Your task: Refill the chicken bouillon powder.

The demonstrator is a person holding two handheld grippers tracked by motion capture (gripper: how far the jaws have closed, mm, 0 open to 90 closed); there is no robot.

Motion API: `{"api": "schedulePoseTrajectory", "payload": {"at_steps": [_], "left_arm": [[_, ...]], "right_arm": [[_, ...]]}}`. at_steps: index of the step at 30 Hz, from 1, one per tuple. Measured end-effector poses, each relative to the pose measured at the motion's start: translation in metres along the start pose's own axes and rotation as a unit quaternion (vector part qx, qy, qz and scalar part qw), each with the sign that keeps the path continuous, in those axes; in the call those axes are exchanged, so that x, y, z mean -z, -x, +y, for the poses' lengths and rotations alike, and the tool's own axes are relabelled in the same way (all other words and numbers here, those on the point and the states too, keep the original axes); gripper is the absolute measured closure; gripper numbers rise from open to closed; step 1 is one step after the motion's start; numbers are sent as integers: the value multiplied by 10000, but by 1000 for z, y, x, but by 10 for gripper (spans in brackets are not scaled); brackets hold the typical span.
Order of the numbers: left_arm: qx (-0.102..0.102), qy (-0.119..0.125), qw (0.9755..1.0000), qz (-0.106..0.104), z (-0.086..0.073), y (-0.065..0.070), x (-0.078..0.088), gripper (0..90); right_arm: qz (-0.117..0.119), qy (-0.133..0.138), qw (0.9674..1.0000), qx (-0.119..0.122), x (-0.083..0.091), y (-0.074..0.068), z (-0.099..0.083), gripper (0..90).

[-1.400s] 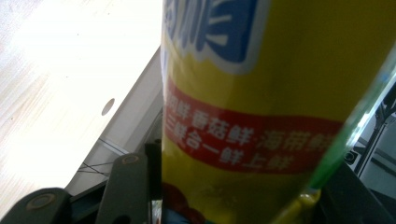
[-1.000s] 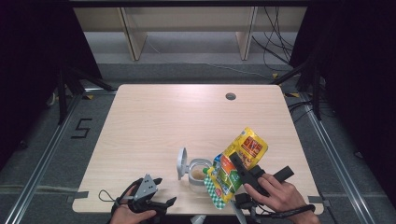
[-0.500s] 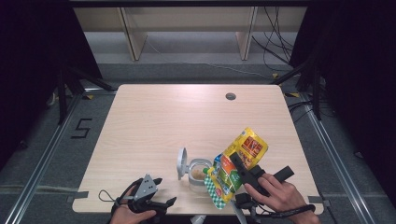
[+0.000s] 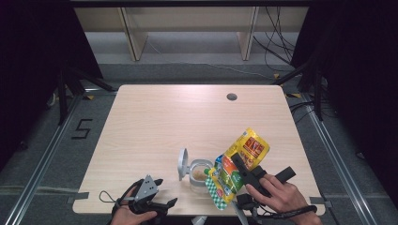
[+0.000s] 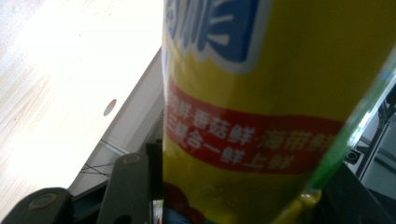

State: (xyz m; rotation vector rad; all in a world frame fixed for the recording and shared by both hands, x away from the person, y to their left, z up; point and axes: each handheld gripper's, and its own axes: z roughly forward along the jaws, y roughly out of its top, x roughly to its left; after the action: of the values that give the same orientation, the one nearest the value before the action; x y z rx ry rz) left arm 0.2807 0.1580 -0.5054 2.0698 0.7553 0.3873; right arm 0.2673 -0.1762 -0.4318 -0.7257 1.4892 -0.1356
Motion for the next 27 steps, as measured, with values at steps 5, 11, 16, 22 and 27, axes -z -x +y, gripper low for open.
{"api": "schedulePoseTrajectory", "payload": {"at_steps": [5, 11, 16, 22, 27], "left_arm": [[13, 11, 10000, -8, 0, 0, 0, 166], [1, 18, 10000, -18, 0, 0, 0, 166], [-2, 23, 10000, -18, 0, 0, 0, 167], [-1, 17, 10000, -15, 0, 0, 0, 167], [11, 13, 10000, -6, 0, 0, 0, 167]], "right_arm": [[-43, 6, 10000, -26, 0, 0, 0, 540], [-131, -55, 9999, 47, 2, 0, -2, 541], [-101, -45, 9999, 45, 1, 0, -1, 541], [-119, -45, 9999, 47, 1, -1, -2, 542], [-143, -29, 9999, -12, 1, -1, -1, 543]]}}
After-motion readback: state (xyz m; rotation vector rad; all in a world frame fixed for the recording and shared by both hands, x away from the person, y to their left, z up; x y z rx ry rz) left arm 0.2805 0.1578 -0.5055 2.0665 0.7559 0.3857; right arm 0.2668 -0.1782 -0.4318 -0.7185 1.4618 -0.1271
